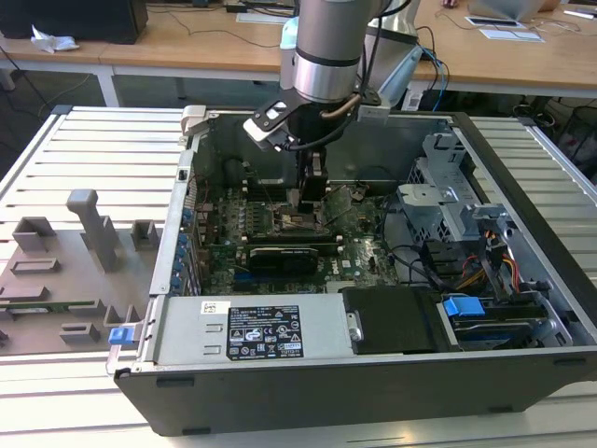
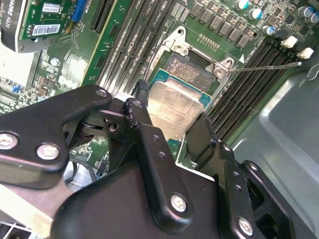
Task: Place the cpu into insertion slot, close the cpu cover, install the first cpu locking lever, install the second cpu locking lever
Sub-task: 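Place the cpu into insertion slot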
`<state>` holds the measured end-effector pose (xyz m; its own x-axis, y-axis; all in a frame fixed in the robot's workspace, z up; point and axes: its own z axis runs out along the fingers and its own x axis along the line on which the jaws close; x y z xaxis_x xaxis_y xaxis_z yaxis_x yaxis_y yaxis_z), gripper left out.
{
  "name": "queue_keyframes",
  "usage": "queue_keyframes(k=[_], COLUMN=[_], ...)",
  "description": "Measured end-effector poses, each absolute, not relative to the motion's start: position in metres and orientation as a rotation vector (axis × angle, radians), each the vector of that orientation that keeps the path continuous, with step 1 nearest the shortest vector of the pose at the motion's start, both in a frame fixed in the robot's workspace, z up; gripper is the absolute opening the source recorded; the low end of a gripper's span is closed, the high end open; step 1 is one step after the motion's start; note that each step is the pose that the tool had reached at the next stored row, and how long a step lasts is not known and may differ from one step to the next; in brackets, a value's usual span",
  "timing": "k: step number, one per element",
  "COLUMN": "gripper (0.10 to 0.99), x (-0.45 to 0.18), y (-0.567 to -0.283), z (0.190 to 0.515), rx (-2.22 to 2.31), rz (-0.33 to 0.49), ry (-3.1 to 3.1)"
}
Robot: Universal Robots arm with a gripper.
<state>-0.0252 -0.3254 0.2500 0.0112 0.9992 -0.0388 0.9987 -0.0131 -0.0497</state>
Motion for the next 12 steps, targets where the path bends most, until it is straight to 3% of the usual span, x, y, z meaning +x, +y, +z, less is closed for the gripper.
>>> queue_keyframes(k=[12], gripper=[0.545], x=[-0.025], y=[-0.325], z=[0.238], rx=[-2.228], rz=[0.098], ry=[-2.201])
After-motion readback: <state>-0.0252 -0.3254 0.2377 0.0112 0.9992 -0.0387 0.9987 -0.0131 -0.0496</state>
